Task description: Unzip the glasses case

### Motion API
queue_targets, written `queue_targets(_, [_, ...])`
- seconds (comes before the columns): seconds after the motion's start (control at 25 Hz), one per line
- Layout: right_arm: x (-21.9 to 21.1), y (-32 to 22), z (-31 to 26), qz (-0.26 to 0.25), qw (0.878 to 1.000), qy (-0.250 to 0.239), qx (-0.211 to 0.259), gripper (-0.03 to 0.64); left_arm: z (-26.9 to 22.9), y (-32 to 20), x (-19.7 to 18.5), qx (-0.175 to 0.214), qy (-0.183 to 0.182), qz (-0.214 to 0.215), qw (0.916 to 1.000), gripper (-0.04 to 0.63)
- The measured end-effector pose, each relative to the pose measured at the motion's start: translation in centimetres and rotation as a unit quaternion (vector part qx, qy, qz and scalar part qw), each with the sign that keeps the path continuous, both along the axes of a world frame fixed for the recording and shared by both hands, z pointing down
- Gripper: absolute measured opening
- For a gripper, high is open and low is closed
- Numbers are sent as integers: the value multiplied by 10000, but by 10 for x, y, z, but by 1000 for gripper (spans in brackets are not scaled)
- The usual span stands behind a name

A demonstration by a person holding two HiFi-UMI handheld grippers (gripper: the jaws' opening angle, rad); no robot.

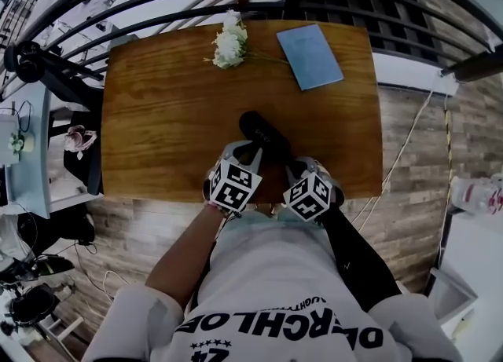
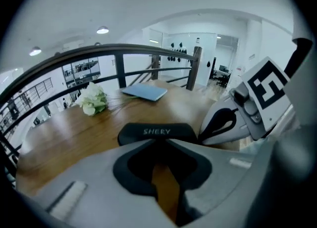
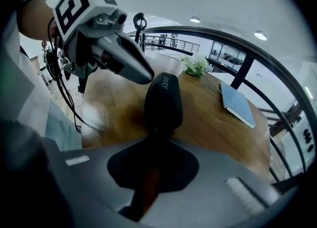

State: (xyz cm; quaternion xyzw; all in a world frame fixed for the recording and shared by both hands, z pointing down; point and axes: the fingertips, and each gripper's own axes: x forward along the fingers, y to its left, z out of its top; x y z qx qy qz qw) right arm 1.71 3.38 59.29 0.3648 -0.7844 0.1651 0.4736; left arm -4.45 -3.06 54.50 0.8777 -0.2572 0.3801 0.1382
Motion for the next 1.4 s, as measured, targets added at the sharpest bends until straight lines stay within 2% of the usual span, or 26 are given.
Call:
queue_targets(0.08, [-1,-1,0,10,10000,0,3,31,-14,-8,15,258,111,178,9994,61])
queue_targets(0.16, [-1,-1,1,27,10000,-6,0,31,-17,-13,33,348,115,466,9982,96])
queue_targets(0.28, [-1,-1,3,39,10000,-8,-25,31,-1,-14,47,118,87,772,9969,154])
queue_targets(0.44, [0,-1,4,76,10000,6,-34,31,4,-12,46,29,470,745,9961,146])
queue_targets(0.8, [12,-5,3,246,9992,300,132,29,5,-10,44,77,535,756,9957,146])
queue_targets(1.4, [29,-37,-1,405,9974,512,312,32,4,-10,46,64,621,775,9950,146])
